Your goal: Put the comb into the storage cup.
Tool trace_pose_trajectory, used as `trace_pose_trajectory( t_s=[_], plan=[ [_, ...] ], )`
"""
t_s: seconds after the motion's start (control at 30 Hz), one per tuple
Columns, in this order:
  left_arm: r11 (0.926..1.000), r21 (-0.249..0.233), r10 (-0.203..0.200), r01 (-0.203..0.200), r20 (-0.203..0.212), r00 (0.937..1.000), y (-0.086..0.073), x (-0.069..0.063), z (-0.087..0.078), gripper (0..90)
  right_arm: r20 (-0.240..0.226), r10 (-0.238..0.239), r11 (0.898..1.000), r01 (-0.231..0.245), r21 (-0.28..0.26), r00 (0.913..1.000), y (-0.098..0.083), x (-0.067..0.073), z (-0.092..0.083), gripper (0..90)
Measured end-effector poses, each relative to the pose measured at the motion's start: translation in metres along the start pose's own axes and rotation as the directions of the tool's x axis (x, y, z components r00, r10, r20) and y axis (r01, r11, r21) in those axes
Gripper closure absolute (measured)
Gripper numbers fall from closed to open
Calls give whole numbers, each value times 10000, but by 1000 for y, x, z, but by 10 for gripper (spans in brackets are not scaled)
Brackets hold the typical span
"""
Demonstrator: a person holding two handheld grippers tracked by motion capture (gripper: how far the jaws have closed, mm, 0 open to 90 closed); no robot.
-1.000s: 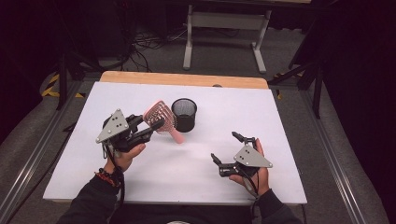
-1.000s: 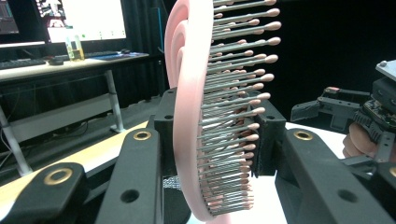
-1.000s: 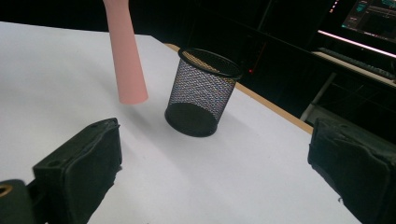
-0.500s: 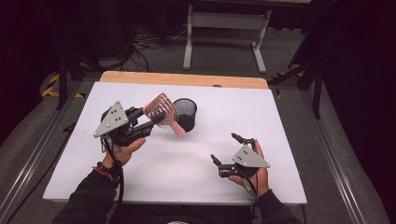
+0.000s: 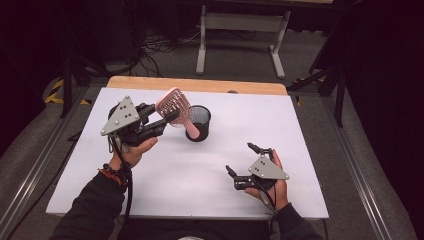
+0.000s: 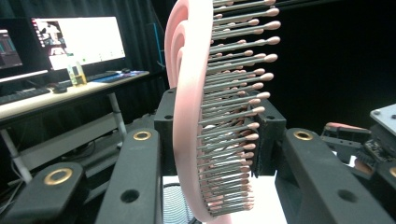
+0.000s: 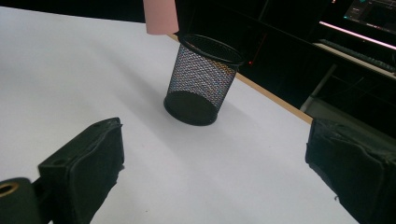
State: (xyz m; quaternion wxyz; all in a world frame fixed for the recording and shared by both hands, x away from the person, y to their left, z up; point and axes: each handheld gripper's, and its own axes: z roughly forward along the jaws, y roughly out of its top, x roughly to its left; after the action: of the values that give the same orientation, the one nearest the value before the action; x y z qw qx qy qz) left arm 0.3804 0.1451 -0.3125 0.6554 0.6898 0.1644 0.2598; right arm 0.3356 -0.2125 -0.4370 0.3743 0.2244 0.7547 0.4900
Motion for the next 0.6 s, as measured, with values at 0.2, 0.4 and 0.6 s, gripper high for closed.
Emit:
trace_pose_trajectory(
  t_s=[0.2,0.4,0.6],
  plan=[
    [9994,-98,316,-317,-101,9994,7,-1,3,636,32,28,10000,-28,-6,10000,1,-1,-1,54],
    [9994,-47,350,-350,-125,9993,10,0,6,636,48,51,10000,-51,18,10000,1,-1,-1,59],
    [9996,20,281,-280,-343,9990,11,6,11,636,175,-217,9998,217,19,9996,1,1,-1,63]
  ],
)
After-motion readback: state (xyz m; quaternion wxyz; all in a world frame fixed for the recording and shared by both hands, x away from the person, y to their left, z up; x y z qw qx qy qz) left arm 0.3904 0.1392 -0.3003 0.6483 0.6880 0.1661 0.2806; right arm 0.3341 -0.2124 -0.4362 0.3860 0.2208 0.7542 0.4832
